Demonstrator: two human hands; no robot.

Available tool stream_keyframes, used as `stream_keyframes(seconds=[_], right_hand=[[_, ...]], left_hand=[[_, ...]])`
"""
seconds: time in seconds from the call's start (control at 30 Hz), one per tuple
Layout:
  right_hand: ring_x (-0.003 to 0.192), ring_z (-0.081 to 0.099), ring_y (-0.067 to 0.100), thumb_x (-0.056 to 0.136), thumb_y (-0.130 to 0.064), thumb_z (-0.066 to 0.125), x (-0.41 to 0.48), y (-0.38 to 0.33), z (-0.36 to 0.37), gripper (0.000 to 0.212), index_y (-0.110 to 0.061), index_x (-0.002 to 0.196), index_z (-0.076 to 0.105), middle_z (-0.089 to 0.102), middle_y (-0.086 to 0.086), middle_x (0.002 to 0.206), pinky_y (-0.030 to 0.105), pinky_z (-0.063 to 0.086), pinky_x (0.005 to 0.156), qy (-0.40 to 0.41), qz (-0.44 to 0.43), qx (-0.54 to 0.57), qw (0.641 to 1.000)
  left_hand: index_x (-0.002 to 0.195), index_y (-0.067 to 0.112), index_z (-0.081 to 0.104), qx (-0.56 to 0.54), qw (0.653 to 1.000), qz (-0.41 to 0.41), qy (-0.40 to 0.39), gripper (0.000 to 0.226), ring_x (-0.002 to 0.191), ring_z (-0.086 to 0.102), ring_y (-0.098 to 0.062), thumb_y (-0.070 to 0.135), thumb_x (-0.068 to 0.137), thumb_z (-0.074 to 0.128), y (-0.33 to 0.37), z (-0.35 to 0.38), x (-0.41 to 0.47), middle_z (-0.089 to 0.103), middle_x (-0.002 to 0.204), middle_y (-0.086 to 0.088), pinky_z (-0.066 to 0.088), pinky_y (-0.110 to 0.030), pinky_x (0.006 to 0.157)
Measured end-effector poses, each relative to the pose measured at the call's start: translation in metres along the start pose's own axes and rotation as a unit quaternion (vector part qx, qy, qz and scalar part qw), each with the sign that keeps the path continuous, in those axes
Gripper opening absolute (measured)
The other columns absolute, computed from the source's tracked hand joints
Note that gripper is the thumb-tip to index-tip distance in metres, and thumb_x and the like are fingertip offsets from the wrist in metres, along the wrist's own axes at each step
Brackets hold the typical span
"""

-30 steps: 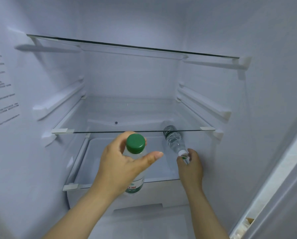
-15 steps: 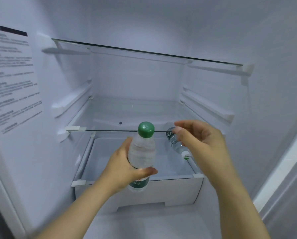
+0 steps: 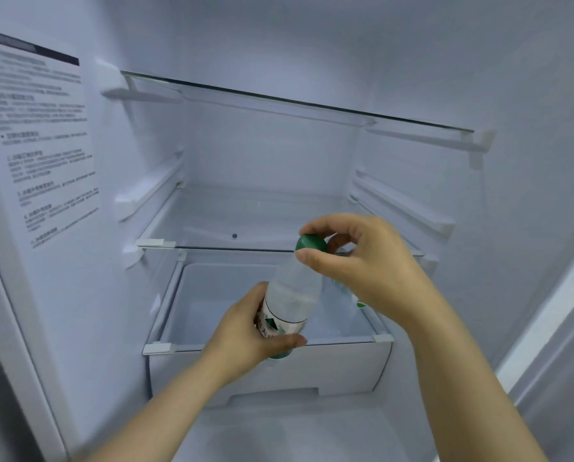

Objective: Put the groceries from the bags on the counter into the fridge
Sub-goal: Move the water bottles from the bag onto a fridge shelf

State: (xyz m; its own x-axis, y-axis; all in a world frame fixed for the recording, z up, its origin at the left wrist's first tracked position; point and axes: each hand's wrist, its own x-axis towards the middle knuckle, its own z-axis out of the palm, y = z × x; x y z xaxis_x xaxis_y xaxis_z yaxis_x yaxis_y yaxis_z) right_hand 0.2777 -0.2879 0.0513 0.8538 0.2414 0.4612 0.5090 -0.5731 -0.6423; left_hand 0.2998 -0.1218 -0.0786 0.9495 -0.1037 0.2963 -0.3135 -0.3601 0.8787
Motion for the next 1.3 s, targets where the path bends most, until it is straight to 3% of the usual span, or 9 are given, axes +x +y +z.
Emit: stream_keyframes(seconds=[0.37, 0.57, 0.67, 0.73, 0.8, 0.97, 1.13, 1.23, 1.3], right_hand=[[0.065, 0.065, 0.013, 0.081, -0.019, 0.073, -0.053, 0.081, -0.013, 0.01, -0.026, 0.089, 0.069, 0.07, -0.008, 0.084, 0.022, 0.055, 0.062, 0.25, 0.117, 0.112, 0.954], [0.076, 0.068, 0.019, 0.085, -0.02, 0.07, -0.066, 0.12, 0.013, 0.01, -0.026, 0.09, 0.065, 0.069, -0.01, 0.088, 0.015, 0.049, 0.062, 0.265, 0.178, 0.132, 0.938], [0.078, 0.069, 0.021, 0.083, -0.017, 0.072, -0.067, 0.142, 0.024, 0.01, -0.023, 0.088, 0.065, 0.069, -0.008, 0.085, 0.017, 0.05, 0.064, 0.248, 0.214, 0.137, 0.935], [0.08, 0.069, 0.023, 0.082, -0.016, 0.073, -0.066, 0.157, 0.032, 0.012, -0.025, 0.086, 0.066, 0.07, -0.006, 0.084, 0.031, 0.055, 0.074, 0.231, 0.239, 0.134, 0.934], [0.082, 0.069, 0.023, 0.08, -0.016, 0.074, -0.066, 0.169, 0.04, 0.016, -0.028, 0.086, 0.066, 0.07, -0.004, 0.086, 0.04, 0.056, 0.079, 0.222, 0.253, 0.126, 0.933], [0.079, 0.065, 0.013, 0.077, -0.019, 0.076, -0.065, 0.187, 0.055, 0.016, -0.027, 0.086, 0.066, 0.069, 0.003, 0.091, 0.027, 0.051, 0.072, 0.214, 0.266, 0.102, 0.934], [0.08, 0.063, 0.011, 0.077, -0.022, 0.076, -0.054, 0.184, 0.072, 0.015, -0.025, 0.083, 0.062, 0.066, -0.002, 0.088, 0.025, 0.051, 0.071, 0.215, 0.255, 0.073, 0.94], [0.081, 0.06, 0.011, 0.08, -0.024, 0.073, -0.044, 0.181, 0.082, 0.015, -0.024, 0.085, 0.059, 0.062, -0.005, 0.089, 0.024, 0.05, 0.071, 0.221, 0.238, 0.04, 0.945], [0.081, 0.058, 0.009, 0.082, -0.025, 0.071, -0.035, 0.181, 0.087, 0.015, -0.02, 0.089, 0.059, 0.06, -0.003, 0.091, 0.011, 0.044, 0.066, 0.222, 0.233, 0.02, 0.947]], left_hand=[[0.107, 0.033, 0.061, 0.164, 0.978, 0.085, -0.1, 0.05, 0.089, 0.058, -0.003, 0.038, 0.062, 0.084, 0.009, 0.023, 0.037, 0.063, 0.097, 0.015, 0.049, -0.025, 0.078], [0.105, 0.025, 0.06, 0.245, 0.957, 0.106, -0.116, 0.047, 0.097, 0.055, -0.014, 0.025, 0.063, 0.083, -0.005, 0.036, 0.072, 0.061, 0.103, 0.008, 0.047, -0.03, 0.084], [0.133, 0.022, 0.052, 0.324, 0.935, 0.113, -0.092, 0.072, 0.125, 0.044, -0.022, 0.027, 0.068, 0.083, -0.018, 0.046, 0.084, 0.051, 0.134, 0.0, 0.034, -0.031, 0.105], [0.146, 0.02, 0.036, 0.357, 0.928, 0.082, -0.063, 0.084, 0.139, 0.024, -0.026, 0.029, 0.074, 0.079, -0.025, 0.052, 0.085, 0.031, 0.151, -0.006, 0.021, -0.034, 0.114], [0.143, 0.017, 0.038, 0.342, 0.938, 0.064, -0.013, 0.081, 0.136, 0.023, -0.027, 0.027, 0.074, 0.079, -0.031, 0.057, 0.084, 0.029, 0.148, -0.007, 0.025, -0.032, 0.109], [0.117, 0.007, 0.056, 0.297, 0.951, 0.081, 0.031, 0.048, 0.105, 0.048, -0.026, 0.019, 0.076, 0.078, -0.049, 0.058, 0.086, 0.05, 0.112, -0.008, 0.037, -0.026, 0.083], [0.145, 0.014, 0.036, 0.267, 0.962, 0.061, 0.001, 0.058, 0.13, 0.04, -0.024, 0.027, 0.093, 0.058, -0.065, 0.064, 0.084, 0.04, 0.144, -0.006, 0.03, -0.026, 0.106], [0.146, 0.016, 0.035, 0.252, 0.966, 0.057, -0.005, 0.057, 0.132, 0.038, -0.022, 0.027, 0.095, 0.055, -0.07, 0.064, 0.086, 0.039, 0.146, -0.005, 0.027, -0.025, 0.108], [0.145, 0.015, 0.037, 0.249, 0.967, 0.05, -0.005, 0.055, 0.131, 0.039, -0.021, 0.028, 0.094, 0.056, -0.071, 0.063, 0.087, 0.042, 0.144, -0.004, 0.027, -0.024, 0.107]])
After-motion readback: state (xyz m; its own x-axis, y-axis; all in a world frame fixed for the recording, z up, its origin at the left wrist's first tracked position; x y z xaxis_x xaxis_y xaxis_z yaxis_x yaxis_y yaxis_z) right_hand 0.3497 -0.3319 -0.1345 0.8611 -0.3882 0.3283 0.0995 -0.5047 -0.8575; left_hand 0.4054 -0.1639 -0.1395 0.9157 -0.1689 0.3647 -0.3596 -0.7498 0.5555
